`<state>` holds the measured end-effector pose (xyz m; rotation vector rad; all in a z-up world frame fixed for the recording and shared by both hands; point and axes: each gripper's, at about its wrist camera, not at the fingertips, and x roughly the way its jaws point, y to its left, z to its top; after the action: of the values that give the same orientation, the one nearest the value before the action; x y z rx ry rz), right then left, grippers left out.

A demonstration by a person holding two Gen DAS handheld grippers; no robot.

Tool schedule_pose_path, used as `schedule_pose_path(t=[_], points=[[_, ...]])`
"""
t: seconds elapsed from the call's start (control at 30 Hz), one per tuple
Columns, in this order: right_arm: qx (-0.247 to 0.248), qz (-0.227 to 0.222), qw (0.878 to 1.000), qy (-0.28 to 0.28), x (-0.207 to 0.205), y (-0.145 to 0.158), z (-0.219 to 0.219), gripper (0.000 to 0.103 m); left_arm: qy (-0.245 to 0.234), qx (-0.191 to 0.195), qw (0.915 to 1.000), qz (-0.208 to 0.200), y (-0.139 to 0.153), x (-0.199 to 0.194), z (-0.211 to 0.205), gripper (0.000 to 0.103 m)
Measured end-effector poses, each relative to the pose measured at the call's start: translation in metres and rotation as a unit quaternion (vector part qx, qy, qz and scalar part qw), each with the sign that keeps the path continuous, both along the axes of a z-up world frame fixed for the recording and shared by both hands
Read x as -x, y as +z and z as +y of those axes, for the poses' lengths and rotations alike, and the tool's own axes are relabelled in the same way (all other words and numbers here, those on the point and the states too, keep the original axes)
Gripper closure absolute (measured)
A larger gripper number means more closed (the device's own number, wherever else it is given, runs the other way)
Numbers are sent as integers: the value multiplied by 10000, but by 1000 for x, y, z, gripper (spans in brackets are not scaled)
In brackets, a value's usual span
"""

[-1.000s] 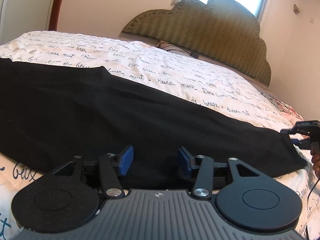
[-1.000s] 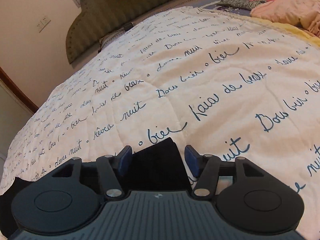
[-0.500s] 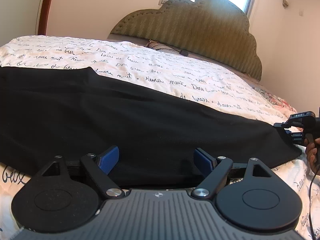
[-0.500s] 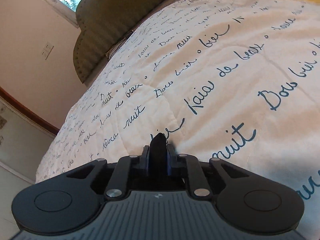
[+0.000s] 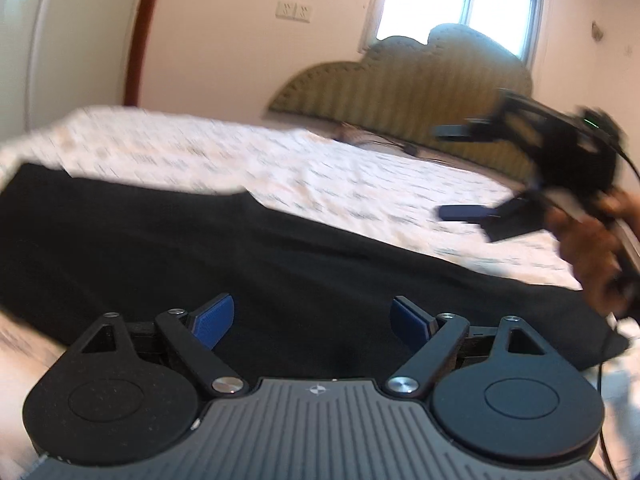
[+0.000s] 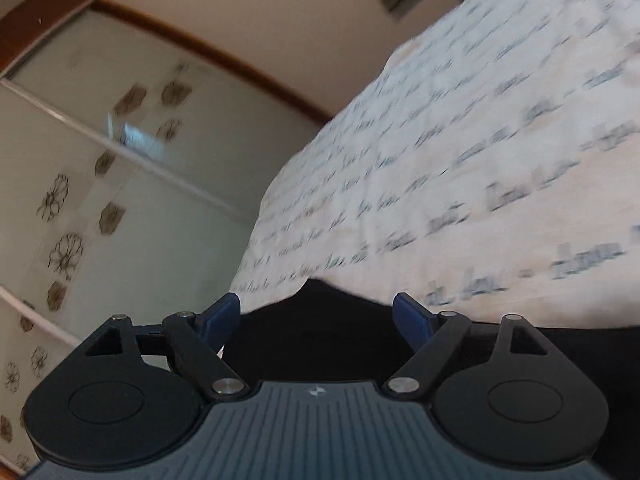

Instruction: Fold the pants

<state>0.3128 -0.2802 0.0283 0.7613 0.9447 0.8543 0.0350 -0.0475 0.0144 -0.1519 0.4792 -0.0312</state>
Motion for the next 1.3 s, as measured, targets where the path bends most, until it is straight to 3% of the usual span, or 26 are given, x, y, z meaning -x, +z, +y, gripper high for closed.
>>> schedule_pose_path(t=[0.13, 0.23, 0.33, 0.47, 0.83, 1.13, 1.2, 1.23, 1.27, 1.3], points=[[-161, 536, 9974, 449, -50, -22, 64, 19, 287, -217, 9994, -17, -3, -7, 23, 12], [-70, 700, 9950, 714, -75, -31, 105, 19, 391, 207, 9984, 342, -17, -14, 37, 11], [81, 702, 9930, 947, -90, -35, 135, 19, 292, 389, 9984, 293, -17, -14, 41, 3], [191, 757, 9891, 1246, -100, -42, 165, 19, 237, 516, 9980, 289, -18, -10, 43, 1], [248, 909, 9763, 1948, -94, -50, 183, 20, 198, 883, 9956, 221, -17, -17, 51, 1], [268, 990, 9736, 2039, -107, -52, 200, 18, 215, 992, 9946, 194, -16, -15, 53, 1], [487, 624, 9754, 2055, -103, -48, 204, 34, 227, 1008, 9945, 197, -16, -15, 53, 1], [812, 336, 9733, 2120, -100, -45, 206, 66, 227, 1018, 9944, 197, -17, -15, 54, 1], [1145, 193, 9710, 2089, -99, -46, 205, 90, 227, 1022, 9943, 193, -17, -15, 54, 1], [1173, 230, 9725, 2000, -102, -49, 198, 94, 228, 1025, 9943, 191, -17, -15, 54, 1]])
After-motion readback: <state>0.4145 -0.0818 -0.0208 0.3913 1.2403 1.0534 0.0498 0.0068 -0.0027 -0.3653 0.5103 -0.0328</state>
